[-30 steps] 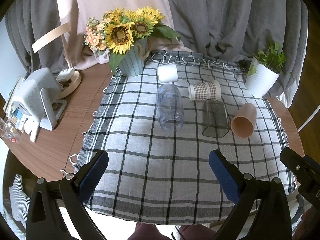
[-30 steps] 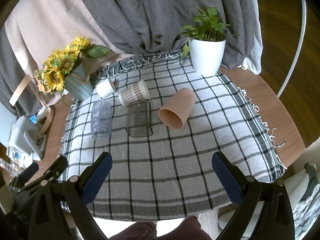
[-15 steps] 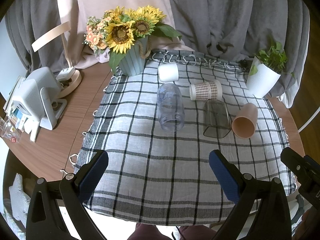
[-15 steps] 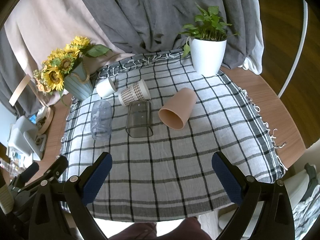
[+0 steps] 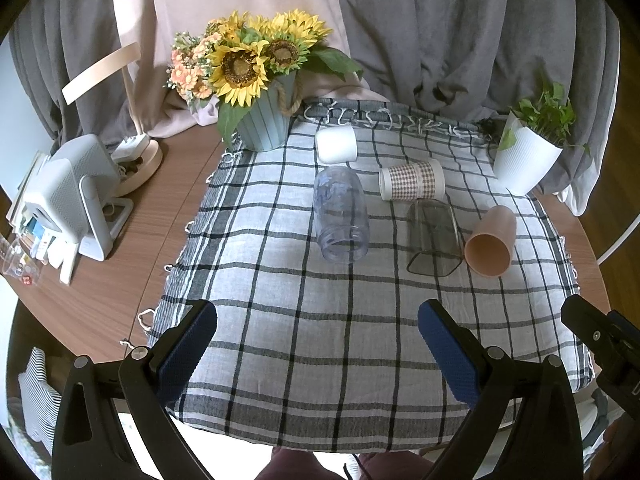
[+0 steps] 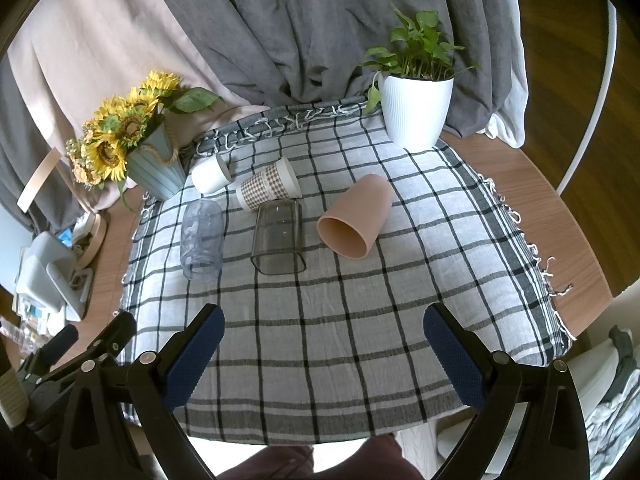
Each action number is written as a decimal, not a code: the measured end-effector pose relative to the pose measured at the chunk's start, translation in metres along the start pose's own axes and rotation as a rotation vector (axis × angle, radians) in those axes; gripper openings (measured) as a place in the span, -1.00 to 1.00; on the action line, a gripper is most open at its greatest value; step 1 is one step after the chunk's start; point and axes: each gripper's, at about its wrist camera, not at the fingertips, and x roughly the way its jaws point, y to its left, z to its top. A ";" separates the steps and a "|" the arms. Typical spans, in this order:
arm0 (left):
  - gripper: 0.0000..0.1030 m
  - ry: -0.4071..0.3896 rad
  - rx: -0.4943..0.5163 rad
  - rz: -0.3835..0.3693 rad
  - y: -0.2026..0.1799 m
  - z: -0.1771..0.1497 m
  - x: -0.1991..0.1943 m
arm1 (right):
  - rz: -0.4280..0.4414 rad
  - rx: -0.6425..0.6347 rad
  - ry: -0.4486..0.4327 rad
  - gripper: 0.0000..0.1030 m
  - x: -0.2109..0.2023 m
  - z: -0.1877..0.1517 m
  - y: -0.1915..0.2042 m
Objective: Flip cup upside down
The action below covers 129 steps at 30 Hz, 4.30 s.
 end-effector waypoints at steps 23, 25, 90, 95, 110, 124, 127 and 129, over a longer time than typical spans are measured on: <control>0.99 0.026 0.083 0.002 0.000 0.019 0.025 | 0.011 -0.015 0.032 0.95 0.025 0.014 0.011; 0.99 0.031 0.116 -0.011 -0.001 0.026 0.030 | 0.011 -0.013 0.037 0.95 0.026 0.019 0.013; 0.98 0.065 1.140 0.078 -0.090 0.191 0.209 | -0.190 0.530 0.186 0.95 0.190 0.124 0.049; 0.98 0.012 1.190 0.168 -0.091 0.188 0.223 | -0.226 0.530 0.165 0.95 0.187 0.121 0.041; 0.97 0.104 1.275 0.147 -0.082 0.176 0.279 | -0.234 0.544 0.175 0.95 0.208 0.116 0.044; 0.67 0.211 1.209 0.039 -0.085 0.184 0.328 | -0.202 0.628 0.199 0.95 0.221 0.118 0.030; 0.59 0.197 1.193 0.038 -0.085 0.186 0.332 | -0.214 0.644 0.180 0.95 0.219 0.119 0.029; 0.45 0.182 1.178 0.039 -0.085 0.188 0.333 | -0.217 0.642 0.177 0.95 0.220 0.120 0.030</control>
